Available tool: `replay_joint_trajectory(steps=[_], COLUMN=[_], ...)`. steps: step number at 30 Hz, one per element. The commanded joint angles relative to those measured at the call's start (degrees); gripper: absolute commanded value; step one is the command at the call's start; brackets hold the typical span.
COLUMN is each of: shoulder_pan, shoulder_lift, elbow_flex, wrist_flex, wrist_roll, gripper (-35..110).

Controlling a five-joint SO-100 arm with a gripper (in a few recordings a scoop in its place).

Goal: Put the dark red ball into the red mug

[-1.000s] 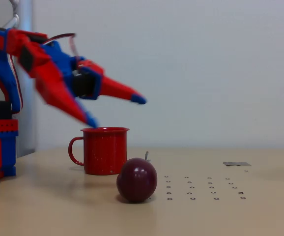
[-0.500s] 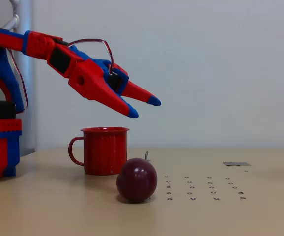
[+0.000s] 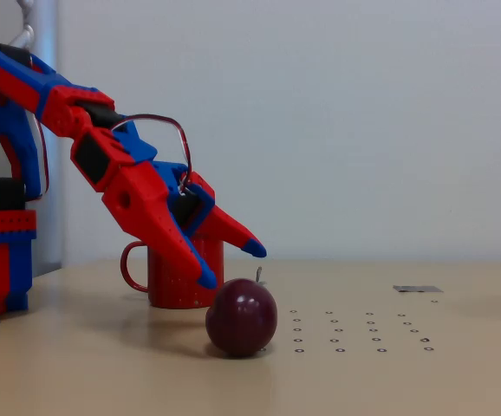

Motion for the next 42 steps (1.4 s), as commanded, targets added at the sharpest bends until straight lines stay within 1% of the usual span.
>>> replay_joint_trajectory(steps=[1,14,24,37,42], shoulder_pan=[1.1,2.0,0.4,-0.2,-1.2], shoulder_lift=[1.2,-2.8,-10.9,-14.4,-16.0], elbow_flex=[-4.6,-5.6,-12.4,-14.5,-14.7], wrist_flex=[-1.8,-1.6,-1.6,-1.8,-3.4], wrist_roll=[-1.1,-2.0,0.4,0.1,0.7], gripper=[48,50,50,48,47])
